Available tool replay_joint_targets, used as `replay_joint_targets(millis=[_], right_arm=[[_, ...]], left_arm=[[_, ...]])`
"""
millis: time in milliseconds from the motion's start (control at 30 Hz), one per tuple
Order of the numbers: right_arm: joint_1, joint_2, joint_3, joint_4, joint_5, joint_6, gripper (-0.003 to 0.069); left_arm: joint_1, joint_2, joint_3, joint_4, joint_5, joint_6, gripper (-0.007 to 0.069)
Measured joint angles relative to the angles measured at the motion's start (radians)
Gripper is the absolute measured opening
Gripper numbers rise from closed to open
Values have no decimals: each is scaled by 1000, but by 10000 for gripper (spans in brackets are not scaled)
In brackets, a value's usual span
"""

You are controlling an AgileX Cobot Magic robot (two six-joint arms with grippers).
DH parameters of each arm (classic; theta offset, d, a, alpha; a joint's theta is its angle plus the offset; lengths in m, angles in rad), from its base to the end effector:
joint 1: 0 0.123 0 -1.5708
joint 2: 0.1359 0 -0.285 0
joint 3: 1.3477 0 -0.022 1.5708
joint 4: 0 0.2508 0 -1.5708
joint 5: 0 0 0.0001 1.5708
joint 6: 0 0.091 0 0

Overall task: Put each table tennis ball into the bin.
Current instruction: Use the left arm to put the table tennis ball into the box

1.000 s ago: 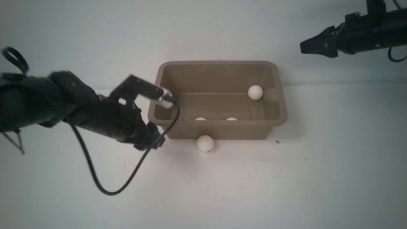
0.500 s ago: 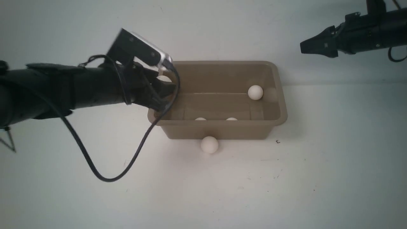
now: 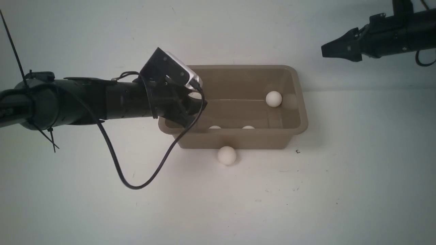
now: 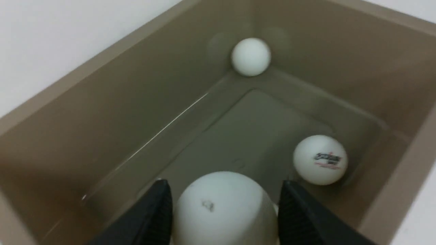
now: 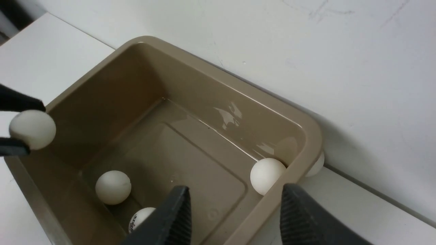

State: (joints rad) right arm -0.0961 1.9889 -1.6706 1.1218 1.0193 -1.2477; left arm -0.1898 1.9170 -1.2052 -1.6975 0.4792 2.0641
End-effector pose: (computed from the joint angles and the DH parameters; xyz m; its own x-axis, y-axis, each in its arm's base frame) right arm 0.4424 0.0275 0.2857 -0.4984 -0.2149 -0.8399 -0.7104 0.6566 0.2535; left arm 0.4017 -0.1196 0.2038 -0.3007 0.3689 -0.8795 0.6941 0.7171 0.0635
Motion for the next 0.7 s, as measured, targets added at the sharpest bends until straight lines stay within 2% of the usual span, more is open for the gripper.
replay_joint_targets(millis=[333, 700], right_arm=[[0, 0, 0, 0, 0, 0, 332], [0, 0, 0, 0, 0, 0, 332]], left_arm=[[0, -43, -3, -1, 10, -24, 377], [0, -35, -9, -1, 9, 49, 379]])
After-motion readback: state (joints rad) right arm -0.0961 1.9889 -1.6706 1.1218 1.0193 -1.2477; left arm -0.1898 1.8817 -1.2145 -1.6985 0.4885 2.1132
